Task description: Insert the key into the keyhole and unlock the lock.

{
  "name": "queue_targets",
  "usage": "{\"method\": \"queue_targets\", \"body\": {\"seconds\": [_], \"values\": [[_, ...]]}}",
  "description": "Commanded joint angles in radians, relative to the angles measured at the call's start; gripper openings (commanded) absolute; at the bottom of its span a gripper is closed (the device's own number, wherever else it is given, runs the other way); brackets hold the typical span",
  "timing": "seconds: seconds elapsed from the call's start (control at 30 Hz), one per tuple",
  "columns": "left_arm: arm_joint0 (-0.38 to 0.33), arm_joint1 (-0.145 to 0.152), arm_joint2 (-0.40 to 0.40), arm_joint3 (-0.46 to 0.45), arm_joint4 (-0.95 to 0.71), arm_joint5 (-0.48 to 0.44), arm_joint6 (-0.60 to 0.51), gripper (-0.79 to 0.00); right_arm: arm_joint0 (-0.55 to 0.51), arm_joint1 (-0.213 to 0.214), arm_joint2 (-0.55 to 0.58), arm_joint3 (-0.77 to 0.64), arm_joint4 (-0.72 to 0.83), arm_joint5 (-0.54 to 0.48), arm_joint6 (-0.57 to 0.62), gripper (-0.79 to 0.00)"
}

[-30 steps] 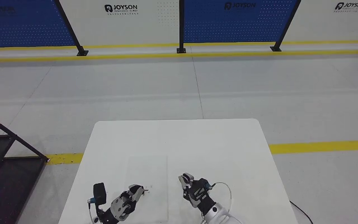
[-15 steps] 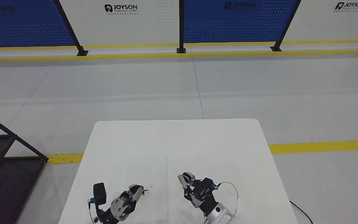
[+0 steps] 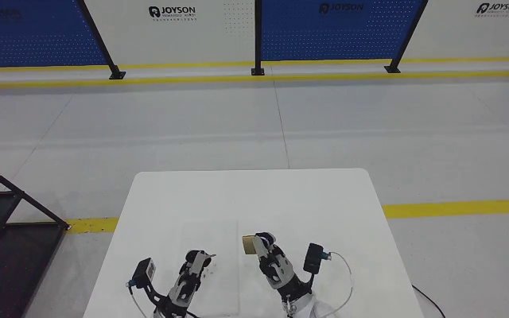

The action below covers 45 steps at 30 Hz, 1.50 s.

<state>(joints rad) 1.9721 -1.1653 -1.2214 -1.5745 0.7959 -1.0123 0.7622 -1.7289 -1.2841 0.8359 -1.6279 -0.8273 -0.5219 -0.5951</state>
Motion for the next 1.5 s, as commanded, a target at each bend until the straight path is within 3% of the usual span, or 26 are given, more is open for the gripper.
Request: {"method": "queue_targets", "body": {"seconds": [0.0, 0.07, 0.43, 0.87, 1.47], "values": [[-0.019, -0.005, 0.047, 0.011, -0.008, 0.000, 0.035, -0.785, 0.014, -0.005, -0.018, 0.018, 0.001, -0.032, -0.011, -0.785], [-0.034, -0.005, 0.078, 0.015, -0.024, 0.000, 0.045, -0.785, 0.014, -0.005, -0.018, 0.018, 0.001, -0.032, -0.011, -0.785], [-0.036, -0.006, 0.084, 0.012, -0.031, 0.010, 0.028, -0.785, 0.015, -0.007, -0.024, 0.012, 0.034, -0.032, 0.006, -0.785], [-0.082, -0.048, 0.175, 0.027, -0.057, 0.070, 0.095, -0.785, 0.028, -0.018, -0.029, 0.035, 0.181, -0.116, 0.024, -0.785], [-0.094, -0.083, 0.197, 0.052, -0.047, 0.069, 0.114, -0.785, 0.024, -0.025, -0.023, 0.030, 0.167, -0.080, 0.043, -0.785]]}}
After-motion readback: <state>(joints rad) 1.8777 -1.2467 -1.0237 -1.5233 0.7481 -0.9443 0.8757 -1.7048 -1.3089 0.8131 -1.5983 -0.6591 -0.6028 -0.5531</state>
